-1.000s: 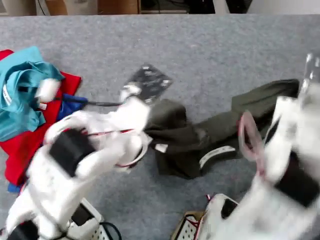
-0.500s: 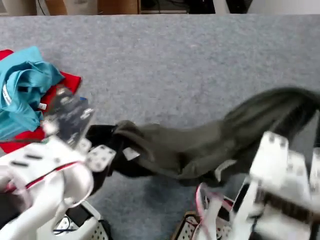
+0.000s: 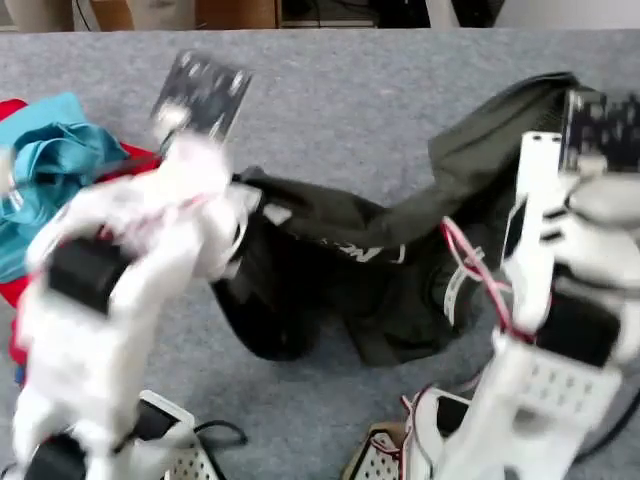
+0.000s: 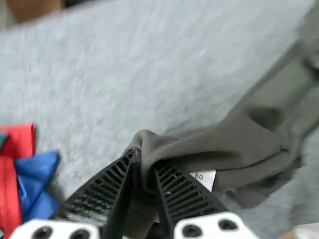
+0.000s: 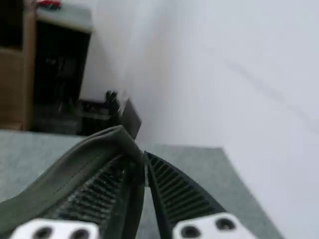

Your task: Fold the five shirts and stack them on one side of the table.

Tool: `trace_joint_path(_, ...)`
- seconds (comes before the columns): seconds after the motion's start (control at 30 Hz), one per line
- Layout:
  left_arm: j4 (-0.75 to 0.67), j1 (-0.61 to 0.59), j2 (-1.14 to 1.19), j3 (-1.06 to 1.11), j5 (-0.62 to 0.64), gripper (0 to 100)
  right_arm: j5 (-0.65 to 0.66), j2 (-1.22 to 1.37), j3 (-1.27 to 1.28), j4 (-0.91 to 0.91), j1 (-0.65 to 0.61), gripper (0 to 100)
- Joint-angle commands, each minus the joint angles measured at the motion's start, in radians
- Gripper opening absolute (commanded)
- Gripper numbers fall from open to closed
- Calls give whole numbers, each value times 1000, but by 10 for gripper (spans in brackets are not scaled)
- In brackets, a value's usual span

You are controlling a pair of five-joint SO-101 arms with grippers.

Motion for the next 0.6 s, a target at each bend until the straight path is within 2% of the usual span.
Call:
trace_joint_path(0.0, -52, -35, 200, -17, -35, 19, 0, 133, -22, -35, -64, 2)
trace_joint_path(0.13, -129, -35, 458, -25, -55, 19, 0, 335, 24, -115, -111, 2)
trace_joint_path(0.33, -245, -75, 823, -126, -51, 19, -11, 700, 50, -394, -108, 2)
trace_joint_path(0.43, -212, -115, 995, -293, -55, 21, -81, 894, -30, -480, -81, 2)
trace_joint_path(0.57, -86, -169, 1187, -632, -49, 21, -166, 1132, -232, -400, -70, 2)
